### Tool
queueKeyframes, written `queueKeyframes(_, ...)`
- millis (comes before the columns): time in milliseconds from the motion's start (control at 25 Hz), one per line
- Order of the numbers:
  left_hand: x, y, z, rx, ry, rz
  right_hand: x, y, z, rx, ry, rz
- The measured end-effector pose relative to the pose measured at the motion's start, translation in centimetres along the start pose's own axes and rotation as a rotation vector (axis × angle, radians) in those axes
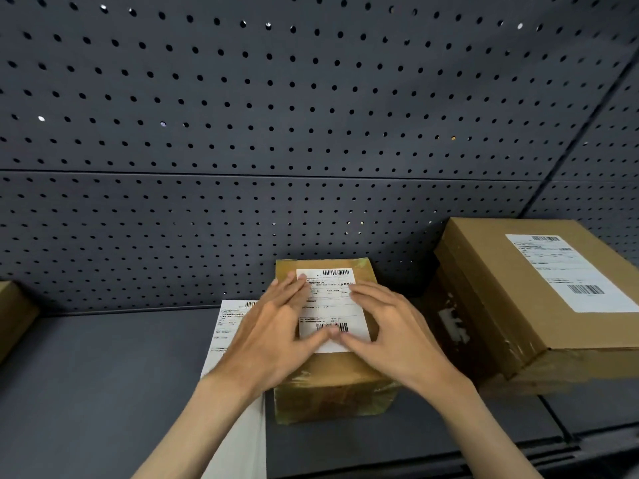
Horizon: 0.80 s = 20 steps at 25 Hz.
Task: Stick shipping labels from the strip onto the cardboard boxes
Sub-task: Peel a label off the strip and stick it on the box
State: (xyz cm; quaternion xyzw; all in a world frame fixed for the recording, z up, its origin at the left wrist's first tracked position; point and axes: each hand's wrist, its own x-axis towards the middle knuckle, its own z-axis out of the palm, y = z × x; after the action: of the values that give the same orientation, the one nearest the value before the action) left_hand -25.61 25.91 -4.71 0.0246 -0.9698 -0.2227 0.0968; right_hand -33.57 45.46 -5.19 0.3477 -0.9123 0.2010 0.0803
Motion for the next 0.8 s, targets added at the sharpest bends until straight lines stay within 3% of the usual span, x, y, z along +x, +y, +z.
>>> queueKeyframes(120,-1.6,-0.6,0.2,-0.022,0.022,-0.085,-1.1,-0.1,-0.1,0.094,-0.025,0.086)
queueKeyframes(280,-2.7,-1.2,0.2,-0.231,0.121,-0.26,-2.5,0.7,-0.6,0.266,0.058,0.294)
queueKeyframes(400,-3.6,0.0,1.1,-0.631,0.216,-0.457,-4.1,-0.5,0.6,0.639,0.09,0.549)
queueKeyframes(520,-4.3,0.9,2.9,-1.082,0.182,-0.583,-4.7,-1.3,2.6,0.846,0.119,0.72)
queueKeyframes(800,-4.4,1.7,5.1,-1.202,0.314,-0.684,-4.5,-1.9,3.4,0.953,0.232,0.785)
